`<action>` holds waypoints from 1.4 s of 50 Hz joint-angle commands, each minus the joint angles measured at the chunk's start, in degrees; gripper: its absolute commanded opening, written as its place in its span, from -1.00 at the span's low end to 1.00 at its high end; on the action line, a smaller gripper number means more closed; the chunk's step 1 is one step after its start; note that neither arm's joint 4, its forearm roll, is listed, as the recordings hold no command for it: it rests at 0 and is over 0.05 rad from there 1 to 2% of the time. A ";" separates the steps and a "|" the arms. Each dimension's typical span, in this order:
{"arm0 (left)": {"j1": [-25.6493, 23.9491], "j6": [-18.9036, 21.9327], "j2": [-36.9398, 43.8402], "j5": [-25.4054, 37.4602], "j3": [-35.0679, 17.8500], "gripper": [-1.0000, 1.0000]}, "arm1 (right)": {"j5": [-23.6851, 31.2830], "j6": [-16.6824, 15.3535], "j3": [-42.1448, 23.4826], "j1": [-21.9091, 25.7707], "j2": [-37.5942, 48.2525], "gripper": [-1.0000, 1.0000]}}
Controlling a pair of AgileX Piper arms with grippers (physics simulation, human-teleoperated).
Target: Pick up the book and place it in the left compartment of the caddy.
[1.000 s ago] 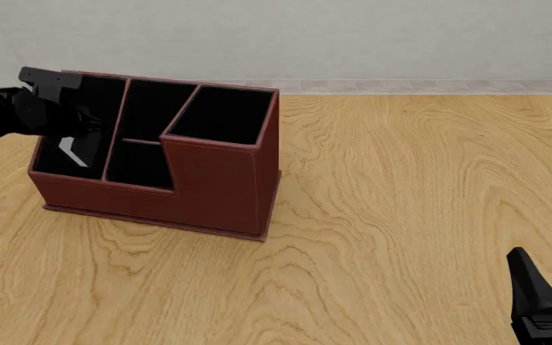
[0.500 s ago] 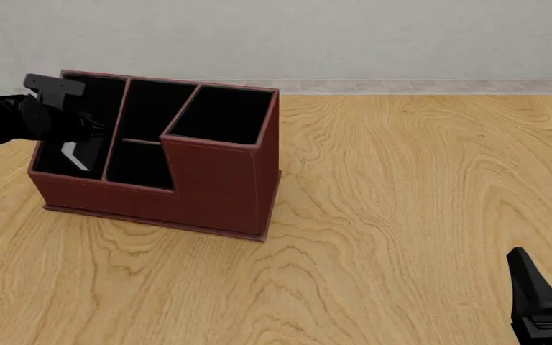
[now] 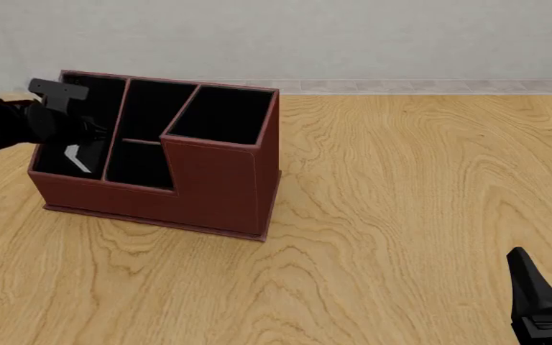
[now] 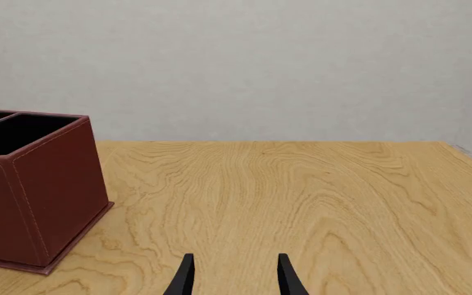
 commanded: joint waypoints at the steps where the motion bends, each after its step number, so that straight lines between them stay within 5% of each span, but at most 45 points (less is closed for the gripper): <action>1: -0.01 0.57 0.43 -0.54 -0.86 -1.00 | -0.35 0.00 0.25 0.00 0.12 1.00; 12: -0.14 -0.22 0.49 0.55 -1.60 -1.00 | -0.37 0.01 0.26 0.00 0.11 1.00; 13: -0.23 -0.18 0.37 0.58 -1.58 1.00 | -0.36 0.01 0.26 0.00 0.12 1.00; 44: -1.30 -0.92 -2.34 0.68 -0.11 1.00 | -0.36 0.02 0.26 0.00 0.11 1.00; 70: -1.82 -1.80 -17.33 3.41 9.61 1.00 | -0.36 0.02 0.26 0.00 0.11 1.00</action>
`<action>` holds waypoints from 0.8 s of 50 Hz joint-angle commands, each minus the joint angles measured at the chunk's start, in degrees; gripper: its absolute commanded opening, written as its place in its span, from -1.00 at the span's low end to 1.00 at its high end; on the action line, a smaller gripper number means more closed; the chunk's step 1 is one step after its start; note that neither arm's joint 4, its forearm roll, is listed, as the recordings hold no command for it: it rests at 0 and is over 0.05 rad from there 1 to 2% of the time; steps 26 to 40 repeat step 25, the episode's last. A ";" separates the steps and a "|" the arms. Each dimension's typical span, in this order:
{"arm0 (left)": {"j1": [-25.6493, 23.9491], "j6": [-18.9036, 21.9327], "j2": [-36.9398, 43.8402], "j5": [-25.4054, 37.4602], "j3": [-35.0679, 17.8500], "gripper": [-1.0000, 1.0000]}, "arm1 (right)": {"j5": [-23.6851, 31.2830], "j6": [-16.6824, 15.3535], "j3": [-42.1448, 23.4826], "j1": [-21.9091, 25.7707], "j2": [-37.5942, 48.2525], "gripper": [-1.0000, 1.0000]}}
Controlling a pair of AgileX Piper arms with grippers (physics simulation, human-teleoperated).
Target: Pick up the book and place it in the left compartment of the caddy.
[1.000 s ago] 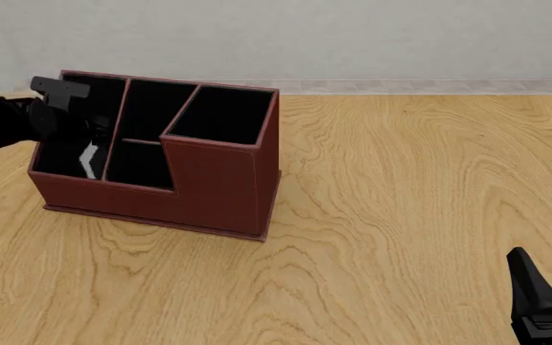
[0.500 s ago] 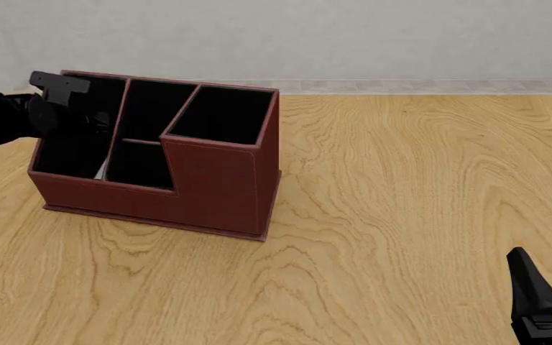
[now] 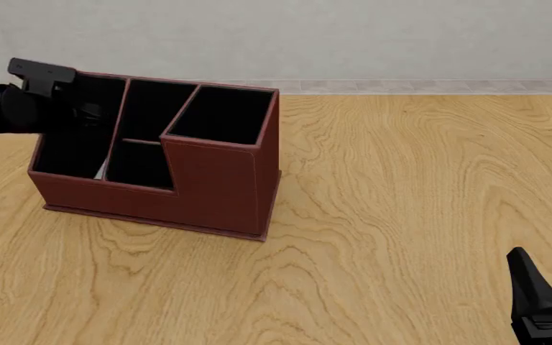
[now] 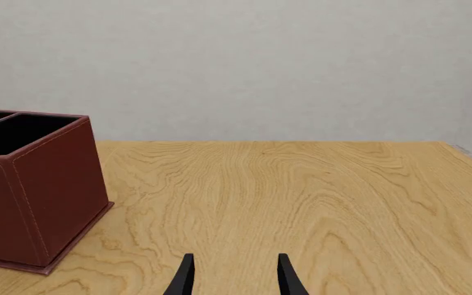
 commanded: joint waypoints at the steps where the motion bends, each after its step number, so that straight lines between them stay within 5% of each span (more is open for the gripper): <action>1: -0.47 -0.47 -7.16 0.86 5.07 1.00 | -0.36 0.02 0.26 0.01 0.11 1.00; 25: -1.99 -2.81 -25.85 3.95 16.00 1.00 | -0.36 0.02 0.26 -0.01 0.11 1.00; 40: -1.99 -2.81 -25.85 3.95 16.00 1.00 | -0.36 0.02 0.26 -0.01 0.11 1.00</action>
